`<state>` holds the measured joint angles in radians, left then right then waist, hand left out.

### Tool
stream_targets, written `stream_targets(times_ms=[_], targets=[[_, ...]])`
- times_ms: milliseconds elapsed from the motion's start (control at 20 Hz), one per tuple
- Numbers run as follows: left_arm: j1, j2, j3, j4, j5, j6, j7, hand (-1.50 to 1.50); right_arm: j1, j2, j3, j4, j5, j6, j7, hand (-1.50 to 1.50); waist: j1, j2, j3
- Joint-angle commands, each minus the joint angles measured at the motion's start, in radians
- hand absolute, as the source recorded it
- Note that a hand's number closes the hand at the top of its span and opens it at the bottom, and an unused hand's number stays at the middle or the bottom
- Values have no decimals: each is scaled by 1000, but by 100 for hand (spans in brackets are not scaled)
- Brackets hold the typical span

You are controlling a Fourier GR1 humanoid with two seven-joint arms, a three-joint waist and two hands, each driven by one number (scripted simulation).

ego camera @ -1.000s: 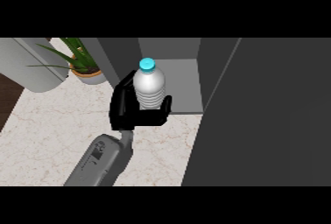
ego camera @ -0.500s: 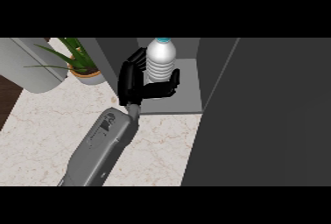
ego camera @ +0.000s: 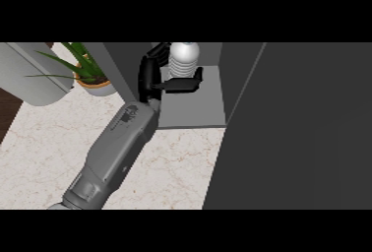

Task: Pick up the bottled water, place it into the cabinet and close the cabinet

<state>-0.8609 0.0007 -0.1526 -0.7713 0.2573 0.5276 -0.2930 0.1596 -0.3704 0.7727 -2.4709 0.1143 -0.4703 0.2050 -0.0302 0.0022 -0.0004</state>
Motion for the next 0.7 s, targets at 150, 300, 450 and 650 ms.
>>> stream_targets(times_ms=[150,300,450,650], targets=[[-125,-1,1,246,8,90,-73,150,-25,-11,7,-98,41,9,80,-150,-21,8,-1],[-119,9,19,324,-50,78,-84,150,19,-24,50,-130,51,0,56,-150,-16,4,0],[-199,0,16,408,-44,163,-91,150,-31,-7,29,-99,28,9,76,-150,-31,11,-1],[-215,0,83,495,-35,120,-138,150,-12,-5,18,-40,8,14,-6,-150,-26,14,0]])
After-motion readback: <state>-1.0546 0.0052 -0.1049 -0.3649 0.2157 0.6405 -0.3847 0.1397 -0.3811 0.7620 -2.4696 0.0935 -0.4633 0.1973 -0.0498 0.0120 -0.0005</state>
